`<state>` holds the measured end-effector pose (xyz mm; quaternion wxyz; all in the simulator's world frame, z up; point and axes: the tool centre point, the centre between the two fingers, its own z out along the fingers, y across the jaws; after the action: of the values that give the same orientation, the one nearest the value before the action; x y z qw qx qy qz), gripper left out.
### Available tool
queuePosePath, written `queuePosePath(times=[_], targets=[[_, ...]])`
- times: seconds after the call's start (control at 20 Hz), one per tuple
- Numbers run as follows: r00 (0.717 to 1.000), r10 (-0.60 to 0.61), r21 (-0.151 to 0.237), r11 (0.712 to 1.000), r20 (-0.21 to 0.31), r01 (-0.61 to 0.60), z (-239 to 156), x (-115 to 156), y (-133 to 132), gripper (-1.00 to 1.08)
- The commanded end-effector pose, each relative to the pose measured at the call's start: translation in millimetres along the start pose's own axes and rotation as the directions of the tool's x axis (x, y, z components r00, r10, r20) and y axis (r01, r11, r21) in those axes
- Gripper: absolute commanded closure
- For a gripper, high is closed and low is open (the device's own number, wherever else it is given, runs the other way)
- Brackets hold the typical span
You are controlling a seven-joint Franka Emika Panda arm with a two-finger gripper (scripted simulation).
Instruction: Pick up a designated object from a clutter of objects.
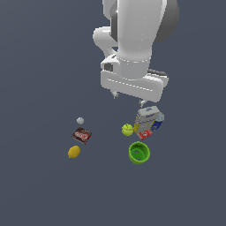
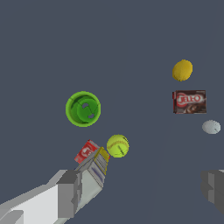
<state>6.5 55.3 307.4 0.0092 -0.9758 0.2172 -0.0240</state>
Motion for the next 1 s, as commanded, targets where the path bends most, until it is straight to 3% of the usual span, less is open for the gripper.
queuePosePath(times=[0.0, 0.45, 0.95], targets=[[0.999, 0.051, -0.002, 0.999, 0.003, -0.051, 4.7, -4.6, -5.5, -0.92], [0.973, 0.229, -0.011, 0.973, 0.01, -0.229, 21.2, -21.7, -24.5, -0.92], [0.909, 0.417, -0.023, 0.909, 0.014, -0.417, 39.2, -42.2, -44.3, -0.92]])
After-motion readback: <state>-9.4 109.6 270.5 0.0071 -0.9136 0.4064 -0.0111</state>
